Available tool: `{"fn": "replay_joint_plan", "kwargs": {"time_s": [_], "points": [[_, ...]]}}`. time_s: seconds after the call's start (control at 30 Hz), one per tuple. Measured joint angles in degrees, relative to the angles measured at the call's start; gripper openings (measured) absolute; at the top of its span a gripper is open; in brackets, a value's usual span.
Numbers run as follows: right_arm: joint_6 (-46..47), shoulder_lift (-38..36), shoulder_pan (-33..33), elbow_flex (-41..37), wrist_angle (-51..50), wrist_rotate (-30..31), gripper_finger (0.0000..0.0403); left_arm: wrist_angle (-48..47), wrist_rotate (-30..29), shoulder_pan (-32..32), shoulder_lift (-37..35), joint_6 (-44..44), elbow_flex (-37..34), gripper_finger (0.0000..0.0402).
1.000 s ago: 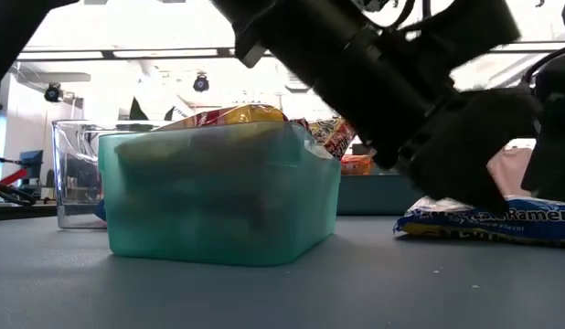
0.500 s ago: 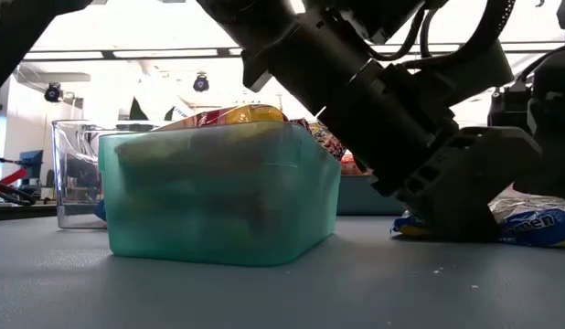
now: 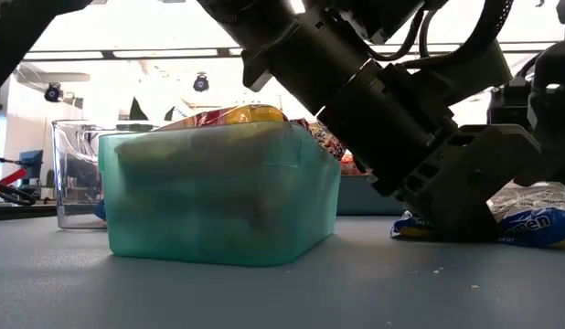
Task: Sort Maruchan noodles
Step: Put the blue noodle pack into the transparent bin
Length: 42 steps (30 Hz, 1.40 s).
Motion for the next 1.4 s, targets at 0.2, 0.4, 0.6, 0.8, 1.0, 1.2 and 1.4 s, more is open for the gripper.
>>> {"fn": "replay_joint_plan", "kwargs": {"time_s": [0.2,0.4,0.6,0.8,1.0,1.2,1.4], "points": [[0.32,0.00,0.00,0.00,0.37,-0.68,0.0261,0.04,0.02,0.00,0.00,0.01,-0.04,0.0000],[0.98,0.00,0.00,0.02,1.05,-0.74,0.0260,0.33,0.04,0.00,0.00,0.02,-0.09,0.0000],[1.46,0.00,0.00,0.02,1.65,-0.72,0.0231,0.44,0.04,0.00,0.00,0.00,-0.11,0.0000],[1.46,0.00,0.00,0.02,1.71,-0.74,0.0184,0.55,0.02,0.00,0.02,0.00,-0.11,0.0000],[1.32,-0.04,0.00,0.10,1.93,-0.92,0.0170,0.75,-1.00,0.00,0.02,0.03,-0.13,0.0000],[-0.89,-0.76,0.00,0.11,1.82,-0.79,0.0168,0.54,-1.77,-0.05,-0.11,0.45,0.01,0.0000],[-1.74,-1.18,0.00,0.11,1.78,-0.05,0.0168,-0.19,-4.13,-0.44,-0.40,2.48,0.35,0.0000]]}}
